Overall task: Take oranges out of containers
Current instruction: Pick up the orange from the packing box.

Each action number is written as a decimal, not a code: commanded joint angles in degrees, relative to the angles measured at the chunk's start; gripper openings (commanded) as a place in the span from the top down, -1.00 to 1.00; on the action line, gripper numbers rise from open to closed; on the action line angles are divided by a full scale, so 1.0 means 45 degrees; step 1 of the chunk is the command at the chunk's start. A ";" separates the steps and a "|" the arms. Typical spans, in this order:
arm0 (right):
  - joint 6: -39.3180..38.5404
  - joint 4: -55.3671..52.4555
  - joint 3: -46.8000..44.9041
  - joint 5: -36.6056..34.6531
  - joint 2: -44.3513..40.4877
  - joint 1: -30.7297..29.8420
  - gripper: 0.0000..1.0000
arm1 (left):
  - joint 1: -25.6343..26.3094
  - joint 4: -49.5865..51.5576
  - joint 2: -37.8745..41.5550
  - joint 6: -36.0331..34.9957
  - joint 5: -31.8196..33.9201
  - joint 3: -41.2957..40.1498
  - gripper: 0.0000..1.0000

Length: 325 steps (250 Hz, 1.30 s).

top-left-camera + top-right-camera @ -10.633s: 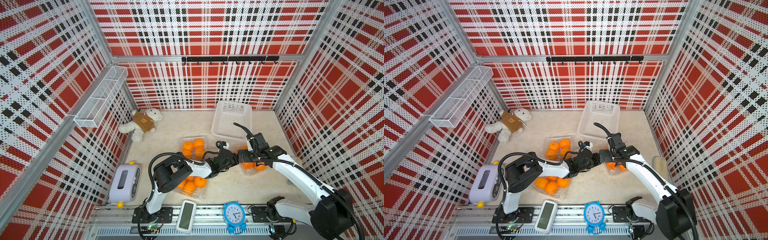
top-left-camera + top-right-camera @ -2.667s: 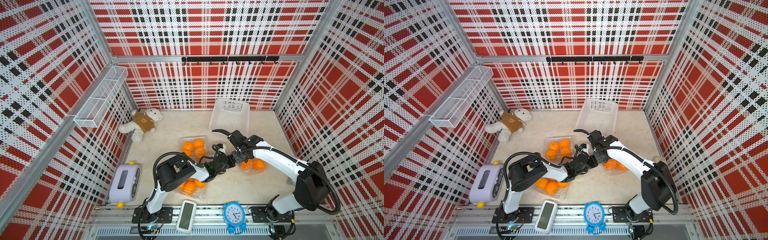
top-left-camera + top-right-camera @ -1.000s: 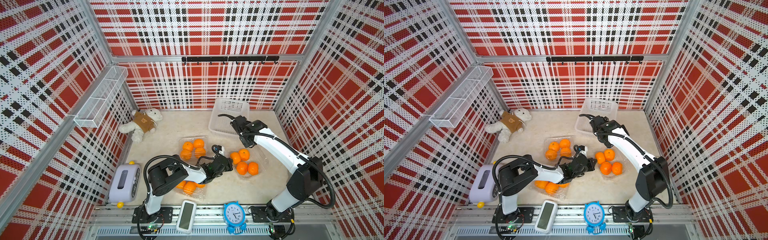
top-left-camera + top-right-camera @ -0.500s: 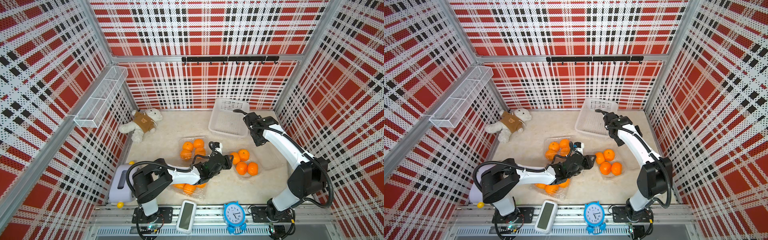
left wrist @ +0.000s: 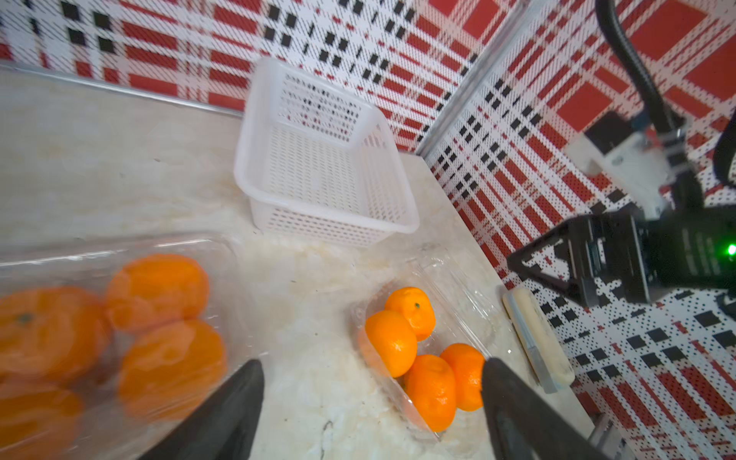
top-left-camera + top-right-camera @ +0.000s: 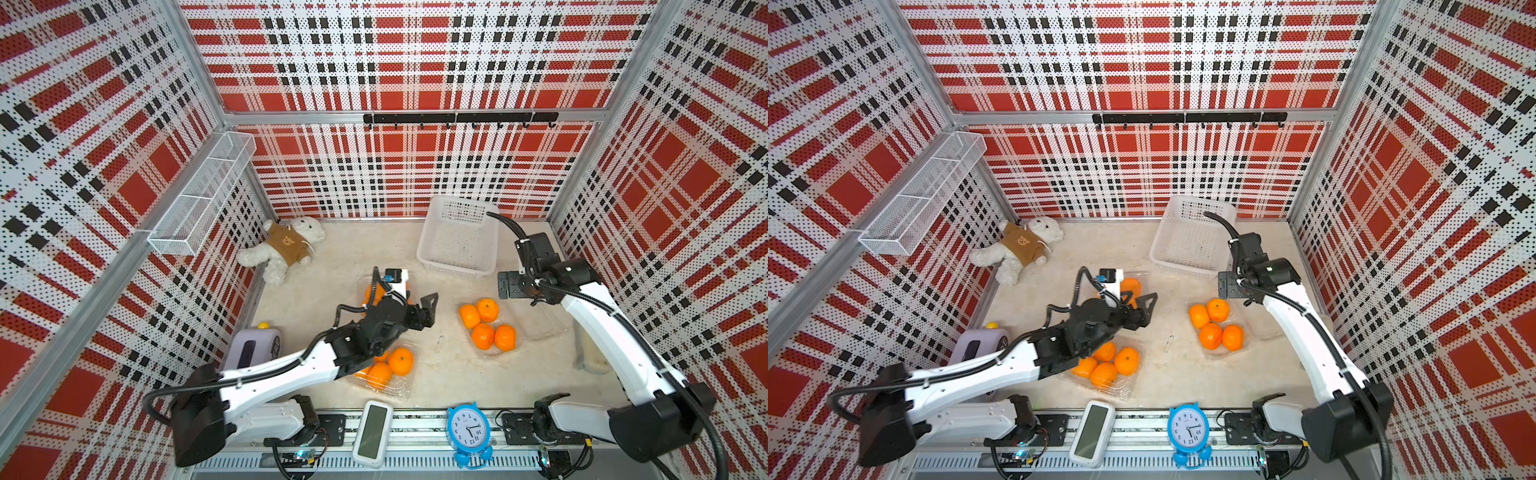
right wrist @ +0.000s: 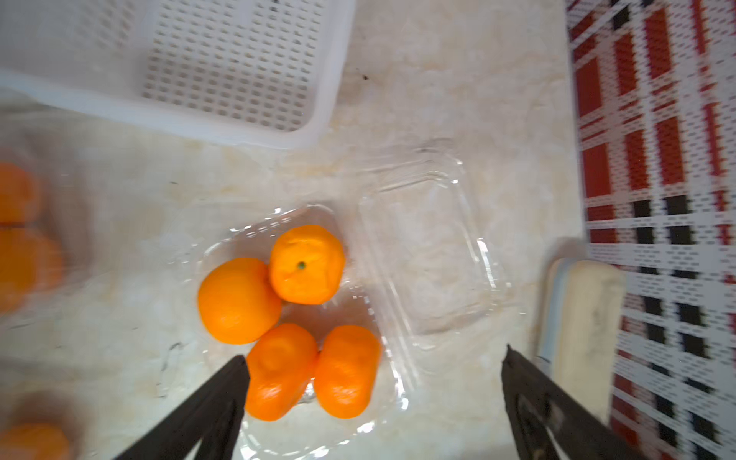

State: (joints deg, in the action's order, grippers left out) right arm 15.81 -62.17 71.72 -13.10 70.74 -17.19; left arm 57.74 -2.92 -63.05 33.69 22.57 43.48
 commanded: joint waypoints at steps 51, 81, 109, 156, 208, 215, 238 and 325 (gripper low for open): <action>0.3107 0.1169 -0.3847 0.1850 -0.1634 -0.0369 -0.99 | -0.1150 0.5858 0.5156 -0.1633 0.1011 -0.0840 -0.99; 0.3504 0.1492 -0.4557 0.1837 -0.1221 -0.0629 -0.93 | -0.1698 0.6527 0.6603 -0.1646 0.0725 -0.1546 -0.99; 0.3639 0.1623 -0.4666 0.1480 -0.0837 -0.0689 -0.86 | -0.2114 0.6843 0.7683 -0.1570 0.0403 -0.2114 -0.99; 0.3673 0.1933 -0.4953 0.1051 -0.0250 -0.0703 -0.71 | -0.2303 0.6496 0.8648 -0.1566 0.0193 -0.2747 -0.99; 0.3512 0.2069 -0.5021 0.0630 0.0523 -0.0712 -0.55 | -0.2340 0.6102 0.8449 -0.1818 -0.0290 -0.2770 -0.99; 0.3427 0.2119 -0.5029 0.0627 0.0600 -0.0720 -0.55 | -0.2339 0.6061 0.8383 -0.1811 -0.0379 -0.2781 -0.99; 0.3327 0.2255 -0.5055 0.0384 0.0703 -0.0722 -0.52 | -0.2342 0.5895 0.8147 -0.1860 -0.0685 -0.2819 -0.99; 0.3229 0.2437 -0.5202 -0.0252 0.1619 -0.0725 -0.27 | -0.2361 0.5088 0.7498 -0.2148 -0.1659 -0.2846 -0.99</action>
State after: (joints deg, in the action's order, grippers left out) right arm 30.44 -52.31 49.04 -12.16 77.08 -20.18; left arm 47.57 23.35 -28.62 25.34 17.30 31.18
